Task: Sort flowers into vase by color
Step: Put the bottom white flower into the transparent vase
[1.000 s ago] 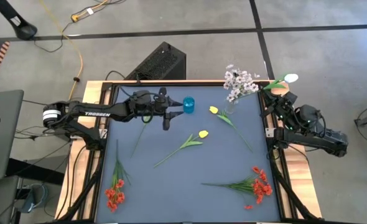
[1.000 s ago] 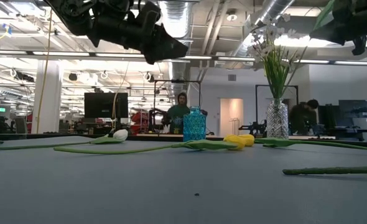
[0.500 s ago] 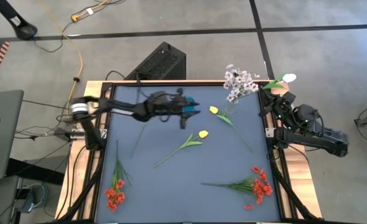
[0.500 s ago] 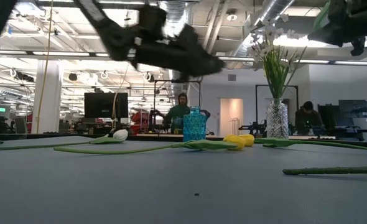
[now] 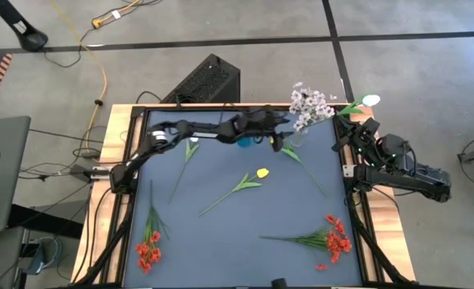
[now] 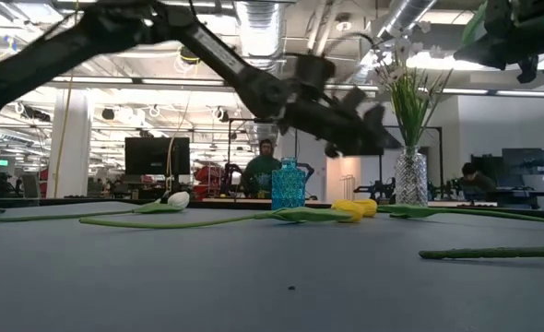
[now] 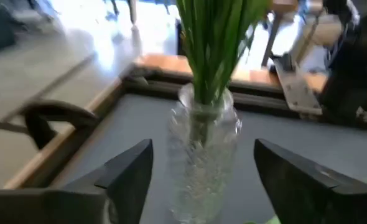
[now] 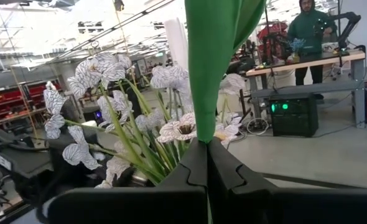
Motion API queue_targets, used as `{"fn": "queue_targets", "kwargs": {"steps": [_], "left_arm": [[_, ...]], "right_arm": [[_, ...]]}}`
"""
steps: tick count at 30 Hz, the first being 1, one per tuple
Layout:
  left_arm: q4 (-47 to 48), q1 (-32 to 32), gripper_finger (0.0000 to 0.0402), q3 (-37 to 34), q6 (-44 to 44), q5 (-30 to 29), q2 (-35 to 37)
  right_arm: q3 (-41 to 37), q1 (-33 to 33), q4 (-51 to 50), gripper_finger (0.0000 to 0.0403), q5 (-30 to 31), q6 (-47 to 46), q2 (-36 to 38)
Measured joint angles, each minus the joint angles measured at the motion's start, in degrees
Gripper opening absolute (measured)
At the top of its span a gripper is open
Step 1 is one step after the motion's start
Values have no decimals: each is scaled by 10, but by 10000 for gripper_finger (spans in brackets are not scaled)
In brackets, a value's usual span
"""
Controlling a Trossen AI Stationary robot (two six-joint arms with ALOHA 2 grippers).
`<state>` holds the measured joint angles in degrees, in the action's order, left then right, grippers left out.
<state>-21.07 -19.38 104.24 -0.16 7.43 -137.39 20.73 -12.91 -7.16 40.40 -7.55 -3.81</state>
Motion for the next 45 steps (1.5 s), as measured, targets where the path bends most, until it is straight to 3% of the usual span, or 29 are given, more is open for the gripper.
{"fn": "queue_targets", "kwargs": {"steps": [7,20,37,45], "left_arm": [[50,1,327,142,1,-11,-93],[41,1,334,158,10,-15,-108],[66,6,239,159,11,9,-109],[70,6,198,159,11,10,-109]], "right_arm": [[0,0,-1,18,0,1,0],[0,0,3,18,0,-1,0],[0,0,-15,18,-1,-49,-1],[0,0,0,18,-2,-46,-45]]}}
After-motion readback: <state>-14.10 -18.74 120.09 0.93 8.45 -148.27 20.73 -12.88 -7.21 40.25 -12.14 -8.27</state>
